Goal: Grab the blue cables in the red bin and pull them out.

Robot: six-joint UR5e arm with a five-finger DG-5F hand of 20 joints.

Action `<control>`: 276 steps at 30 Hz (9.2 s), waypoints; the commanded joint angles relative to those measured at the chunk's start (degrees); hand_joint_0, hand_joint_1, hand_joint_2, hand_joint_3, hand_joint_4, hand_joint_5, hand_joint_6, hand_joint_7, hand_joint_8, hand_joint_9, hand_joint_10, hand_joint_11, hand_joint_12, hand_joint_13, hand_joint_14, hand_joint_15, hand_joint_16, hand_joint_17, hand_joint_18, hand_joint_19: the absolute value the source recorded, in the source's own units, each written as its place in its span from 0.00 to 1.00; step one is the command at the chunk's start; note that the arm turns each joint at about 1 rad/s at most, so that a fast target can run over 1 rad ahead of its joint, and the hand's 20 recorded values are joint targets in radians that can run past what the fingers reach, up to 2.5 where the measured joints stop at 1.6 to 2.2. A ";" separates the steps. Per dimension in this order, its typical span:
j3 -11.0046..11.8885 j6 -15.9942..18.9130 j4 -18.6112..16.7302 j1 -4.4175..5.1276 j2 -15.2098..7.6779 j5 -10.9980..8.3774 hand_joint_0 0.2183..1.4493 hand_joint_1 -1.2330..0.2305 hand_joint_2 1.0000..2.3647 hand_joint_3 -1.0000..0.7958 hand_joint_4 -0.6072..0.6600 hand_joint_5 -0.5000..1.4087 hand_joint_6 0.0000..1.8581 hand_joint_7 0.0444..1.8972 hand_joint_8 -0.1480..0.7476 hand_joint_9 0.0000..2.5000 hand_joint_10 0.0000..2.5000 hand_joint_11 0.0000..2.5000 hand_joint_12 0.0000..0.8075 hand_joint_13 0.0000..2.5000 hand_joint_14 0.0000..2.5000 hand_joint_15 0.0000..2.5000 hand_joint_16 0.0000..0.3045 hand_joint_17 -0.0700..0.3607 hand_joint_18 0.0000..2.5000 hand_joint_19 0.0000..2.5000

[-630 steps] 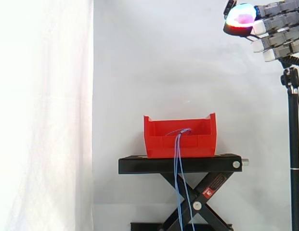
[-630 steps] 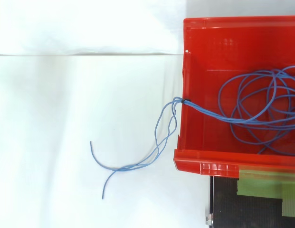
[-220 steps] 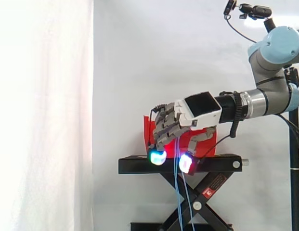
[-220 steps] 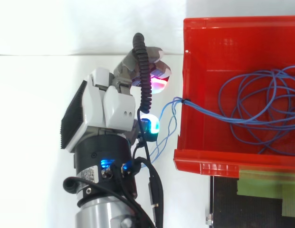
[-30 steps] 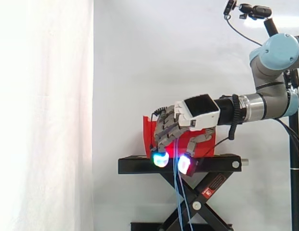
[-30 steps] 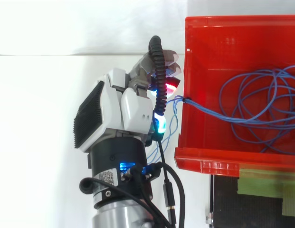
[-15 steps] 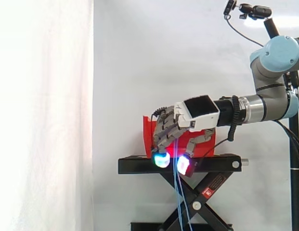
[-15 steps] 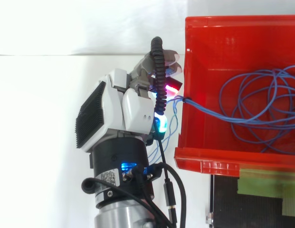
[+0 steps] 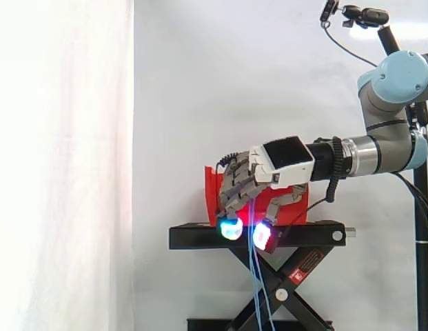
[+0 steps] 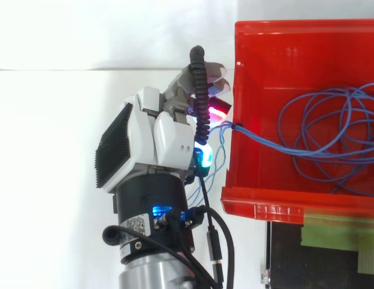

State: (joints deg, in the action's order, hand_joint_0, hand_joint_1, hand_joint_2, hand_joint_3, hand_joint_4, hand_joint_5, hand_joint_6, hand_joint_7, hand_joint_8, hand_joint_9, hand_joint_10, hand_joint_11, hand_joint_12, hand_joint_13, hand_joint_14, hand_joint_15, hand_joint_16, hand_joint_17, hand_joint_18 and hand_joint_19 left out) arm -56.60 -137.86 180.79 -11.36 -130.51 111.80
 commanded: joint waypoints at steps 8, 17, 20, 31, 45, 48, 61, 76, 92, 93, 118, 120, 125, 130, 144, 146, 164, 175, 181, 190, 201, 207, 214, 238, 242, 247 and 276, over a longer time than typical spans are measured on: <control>0.00 -0.69 0.09 0.02 -0.01 0.00 0.49 0.21 0.00 0.00 0.56 0.67 0.00 0.37 0.46 0.31 0.01 0.40 0.48 0.31 0.01 0.34 0.16 0.42 0.23 0.28; 0.00 -1.49 0.18 -0.15 -0.01 0.00 0.49 0.21 0.00 0.00 0.57 0.63 0.00 0.31 0.46 0.30 0.01 0.40 0.48 0.30 0.01 0.34 0.16 0.42 0.23 0.28; 0.00 -1.75 0.18 -0.15 -0.01 0.00 0.49 0.21 0.00 0.00 0.57 0.62 0.01 0.31 0.46 0.30 0.01 0.40 0.48 0.30 0.01 0.34 0.16 0.42 0.23 0.28; -0.09 -2.19 0.00 -0.24 -0.01 0.00 0.49 0.21 0.00 0.00 0.55 0.67 0.00 0.37 0.46 0.31 0.01 0.40 0.48 0.30 0.01 0.34 0.16 0.42 0.23 0.28; -0.09 -2.19 0.00 -0.33 -0.01 0.00 0.50 0.21 0.00 0.00 0.55 0.70 0.03 0.40 0.46 0.32 0.01 0.40 0.47 0.31 0.01 0.33 0.16 0.42 0.23 0.28; -0.09 -2.19 -0.09 -0.33 -0.01 0.00 0.50 0.21 0.00 0.00 0.54 0.70 0.02 0.41 0.46 0.32 0.01 0.40 0.47 0.31 0.01 0.33 0.16 0.42 0.23 0.28; -0.09 -2.36 -0.09 0.02 -0.01 0.00 0.50 0.21 0.00 0.00 0.53 0.70 0.13 0.38 0.46 0.33 0.01 0.40 0.47 0.31 0.01 0.33 0.16 0.42 0.23 0.28; -0.09 -2.36 -0.09 0.46 -0.01 -0.17 0.51 0.21 0.00 0.00 0.54 0.72 0.02 0.41 0.45 0.33 0.01 0.40 0.46 0.32 0.01 0.33 0.16 0.41 0.24 0.28; -0.09 -3.42 0.79 0.29 0.08 0.00 0.50 0.21 0.00 0.00 0.55 0.70 0.00 0.37 0.45 0.33 0.01 0.40 0.47 0.31 0.01 0.33 0.16 0.42 0.23 0.28; -0.09 -3.68 0.88 0.20 0.08 0.00 0.50 0.21 0.00 0.00 0.55 0.69 0.00 0.37 0.45 0.33 0.01 0.40 0.46 0.31 0.01 0.33 0.16 0.42 0.23 0.28; -0.09 -6.06 1.85 0.11 -0.01 -0.09 0.50 0.21 0.00 0.00 0.55 0.72 0.00 0.41 0.45 0.33 0.01 0.40 0.47 0.32 0.01 0.33 0.16 0.42 0.24 0.28; -0.09 -6.06 1.76 0.20 -0.01 -0.09 0.50 0.21 0.00 0.00 0.56 0.70 0.00 0.38 0.45 0.33 0.01 0.40 0.46 0.32 0.01 0.33 0.16 0.41 0.23 0.28; -0.09 -5.97 1.76 0.20 -0.01 -0.26 0.50 0.22 0.00 0.00 0.57 0.68 0.01 0.34 0.45 0.33 0.01 0.40 0.47 0.31 0.01 0.33 0.16 0.42 0.23 0.28; -0.09 -5.88 1.85 0.20 0.08 -0.26 0.50 0.22 0.00 0.00 0.58 0.67 0.01 0.33 0.45 0.33 0.01 0.40 0.47 0.31 0.01 0.33 0.16 0.42 0.23 0.28; 0.62 -4.03 2.11 0.20 0.08 -0.09 0.50 0.22 0.00 0.00 0.59 0.66 0.01 0.30 0.45 0.32 0.01 0.39 0.47 0.31 0.01 0.33 0.16 0.42 0.23 0.28; 0.62 -3.95 2.11 0.11 0.08 -0.09 0.50 0.22 0.00 0.00 0.59 0.66 0.01 0.30 0.45 0.32 0.01 0.39 0.47 0.31 0.01 0.33 0.16 0.42 0.23 0.28; 0.70 -0.61 2.11 0.02 0.08 -0.09 0.50 0.23 0.00 0.00 0.60 0.66 0.01 0.30 0.45 0.32 0.01 0.39 0.47 0.31 0.01 0.33 0.16 0.42 0.23 0.28; 0.88 0.98 2.02 0.02 0.08 -0.09 0.50 0.23 0.00 0.00 0.59 0.66 0.01 0.30 0.45 0.33 0.01 0.38 0.47 0.31 0.01 0.33 0.16 0.42 0.23 0.28; 1.14 0.89 1.93 0.02 0.08 0.00 0.50 0.23 0.00 0.00 0.59 0.66 0.01 0.30 0.45 0.32 0.01 0.39 0.47 0.31 0.01 0.33 0.16 0.42 0.23 0.28; 1.05 0.89 2.11 0.02 0.08 0.00 0.50 0.23 0.00 0.00 0.57 0.68 0.00 0.35 0.45 0.33 0.01 0.40 0.47 0.31 0.01 0.33 0.16 0.42 0.23 0.28; 1.05 0.80 1.67 0.02 -0.01 0.00 0.50 0.23 0.00 0.00 0.57 0.69 0.00 0.37 0.45 0.33 0.01 0.39 0.47 0.31 0.01 0.33 0.16 0.42 0.23 0.28; 1.05 0.80 1.58 0.02 -0.01 0.00 0.50 0.22 0.00 0.00 0.55 0.69 0.00 0.40 0.45 0.33 0.01 0.40 0.47 0.32 0.01 0.33 0.16 0.42 0.24 0.28; 0.97 0.71 1.32 0.02 -0.01 0.00 0.51 0.20 0.00 0.00 0.48 0.70 0.00 0.41 0.44 0.33 0.01 0.40 0.46 0.32 0.01 0.33 0.16 0.41 0.24 0.28; 0.70 -0.08 0.97 0.02 0.08 0.00 0.52 0.19 0.00 0.00 0.49 0.71 0.00 0.42 0.44 0.33 0.01 0.40 0.46 0.32 0.01 0.33 0.16 0.41 0.24 0.28; 0.62 -0.08 0.97 0.02 -0.01 0.00 0.52 0.19 0.00 0.00 0.49 0.71 0.02 0.42 0.44 0.33 0.01 0.39 0.46 0.32 0.01 0.33 0.16 0.41 0.24 0.28; 0.26 -0.25 0.97 0.02 0.08 0.00 0.52 0.19 0.00 0.00 0.49 0.71 0.04 0.41 0.44 0.33 0.01 0.39 0.46 0.32 0.01 0.33 0.16 0.41 0.24 0.27; -0.62 -1.22 -1.84 0.02 -0.01 0.00 0.52 0.19 0.00 0.00 0.50 0.71 0.00 0.41 0.44 0.33 0.01 0.39 0.46 0.32 0.01 0.33 0.16 0.41 0.24 0.28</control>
State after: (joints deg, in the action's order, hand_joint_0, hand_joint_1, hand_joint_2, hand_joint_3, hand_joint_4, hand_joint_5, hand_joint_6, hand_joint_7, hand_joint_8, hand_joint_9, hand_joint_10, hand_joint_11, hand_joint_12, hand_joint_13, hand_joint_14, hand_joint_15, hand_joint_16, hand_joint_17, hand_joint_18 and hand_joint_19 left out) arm -57.21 -139.07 179.42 -11.34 -130.50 111.80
